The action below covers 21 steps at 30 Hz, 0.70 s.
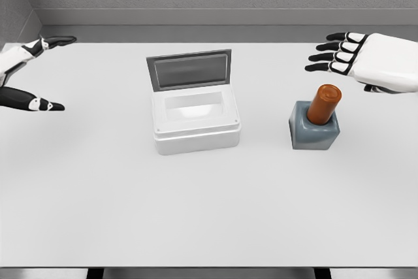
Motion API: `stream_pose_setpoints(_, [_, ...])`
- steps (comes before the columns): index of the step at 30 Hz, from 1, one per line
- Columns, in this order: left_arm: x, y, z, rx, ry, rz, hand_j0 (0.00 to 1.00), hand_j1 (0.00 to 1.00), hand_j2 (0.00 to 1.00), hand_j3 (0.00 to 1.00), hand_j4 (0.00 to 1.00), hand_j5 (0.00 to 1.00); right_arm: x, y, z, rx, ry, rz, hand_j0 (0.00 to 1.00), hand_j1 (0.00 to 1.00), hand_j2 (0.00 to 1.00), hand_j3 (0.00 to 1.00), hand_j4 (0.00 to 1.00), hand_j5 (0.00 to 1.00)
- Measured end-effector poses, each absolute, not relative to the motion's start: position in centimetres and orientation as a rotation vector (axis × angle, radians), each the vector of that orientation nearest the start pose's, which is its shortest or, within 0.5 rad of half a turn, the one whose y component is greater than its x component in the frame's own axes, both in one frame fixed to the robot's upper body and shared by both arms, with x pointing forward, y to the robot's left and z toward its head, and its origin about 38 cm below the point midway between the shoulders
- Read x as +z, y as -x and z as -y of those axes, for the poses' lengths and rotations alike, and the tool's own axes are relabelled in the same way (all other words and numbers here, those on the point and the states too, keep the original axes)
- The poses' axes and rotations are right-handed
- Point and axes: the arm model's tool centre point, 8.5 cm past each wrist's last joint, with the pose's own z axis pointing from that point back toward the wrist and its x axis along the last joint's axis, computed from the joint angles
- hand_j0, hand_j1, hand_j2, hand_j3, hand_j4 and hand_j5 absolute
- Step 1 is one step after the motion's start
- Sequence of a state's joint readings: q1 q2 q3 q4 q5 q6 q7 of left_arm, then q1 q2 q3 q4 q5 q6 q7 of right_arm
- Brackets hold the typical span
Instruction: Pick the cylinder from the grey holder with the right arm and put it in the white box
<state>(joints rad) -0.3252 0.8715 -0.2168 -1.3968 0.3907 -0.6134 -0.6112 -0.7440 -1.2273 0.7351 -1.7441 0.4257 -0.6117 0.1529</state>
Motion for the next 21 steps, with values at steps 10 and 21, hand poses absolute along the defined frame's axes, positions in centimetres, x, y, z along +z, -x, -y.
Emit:
stream_pose_setpoints(10, [24.2,-39.5,-40.2,-1.252,-0.012,1.835,1.00,1.00,1.00,1.00,1.00,1.00,32.0,-37.7,33.3,-2.708,-0.868,-1.903,1.00,1.00,1.00,1.00,1.00,1.00])
stream_pose_setpoints(21, [26.5,-42.2,-41.5,-0.873,0.150,1.808,1.00,1.00,1.00,1.00,1.00,1.00,33.1,-40.6,32.6,-3.022,-0.785,-1.610,0.98,0.98,0.98,0.98,0.98,0.98])
